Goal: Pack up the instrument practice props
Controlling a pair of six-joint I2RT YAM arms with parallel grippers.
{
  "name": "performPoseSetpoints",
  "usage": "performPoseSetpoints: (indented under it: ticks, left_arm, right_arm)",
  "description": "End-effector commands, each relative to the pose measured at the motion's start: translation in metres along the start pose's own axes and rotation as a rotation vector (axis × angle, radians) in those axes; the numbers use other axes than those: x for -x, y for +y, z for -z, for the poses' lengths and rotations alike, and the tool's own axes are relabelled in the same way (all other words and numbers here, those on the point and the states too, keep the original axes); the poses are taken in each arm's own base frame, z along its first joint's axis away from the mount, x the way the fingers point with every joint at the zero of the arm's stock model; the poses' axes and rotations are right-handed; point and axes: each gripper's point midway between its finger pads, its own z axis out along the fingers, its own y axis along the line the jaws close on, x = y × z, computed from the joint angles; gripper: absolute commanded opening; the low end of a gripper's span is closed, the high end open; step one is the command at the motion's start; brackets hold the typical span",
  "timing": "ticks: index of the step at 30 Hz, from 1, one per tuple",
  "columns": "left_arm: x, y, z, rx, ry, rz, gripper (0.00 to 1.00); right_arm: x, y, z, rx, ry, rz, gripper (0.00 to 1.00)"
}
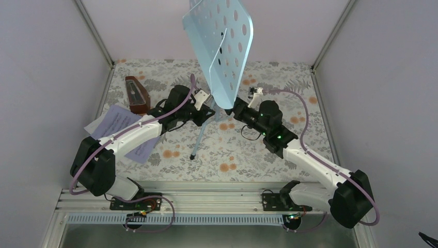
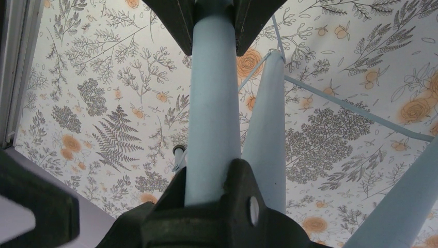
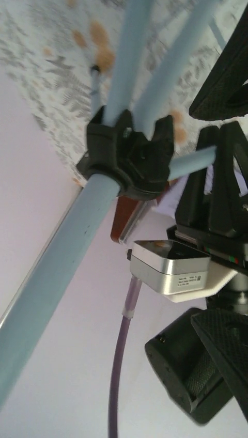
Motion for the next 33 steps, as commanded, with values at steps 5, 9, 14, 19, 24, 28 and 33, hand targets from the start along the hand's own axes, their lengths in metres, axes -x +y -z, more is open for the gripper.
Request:
performPoseSetpoints:
  ticks: [5,9,14,19,24,28,33]
  left_arm:
    - [0.015,0.011,0.005,0.056,-0.037,-0.011,0.02]
    - [0.015,0.011,0.005,0.056,-0.038,-0.01,0.02]
    - [0.014,0.011,0.004,0.055,-0.035,-0.009,0.02]
    - [0.013,0.011,0.003,0.055,-0.031,-0.009,0.02]
    - [0.014,0.011,0.003,0.055,-0.032,-0.01,0.02]
    - [0.013,0.011,0.003,0.056,-0.031,-0.01,0.02]
    - [0.013,0.011,0.002,0.054,-0.03,-0.009,0.02]
  right_arm:
    - [0.0,0.008,0.003,0.065,0.0,-0.383,0.86]
    - [0.003,0.004,-0.006,0.017,0.002,-0.404,0.87]
    - [0.005,-0.005,-0.009,0.018,-0.04,-0.501,0.82]
    - [0.01,-0.007,-0.013,0.016,-0.065,-0.508,0.74]
    - [0.007,-0.015,-0.018,0.001,-0.069,-0.555,0.72]
    - [0.007,-0.021,-0.02,-0.012,-0.086,-0.572,0.7]
    - [0.008,-0.025,-0.024,-0.025,-0.096,-0.577,0.67]
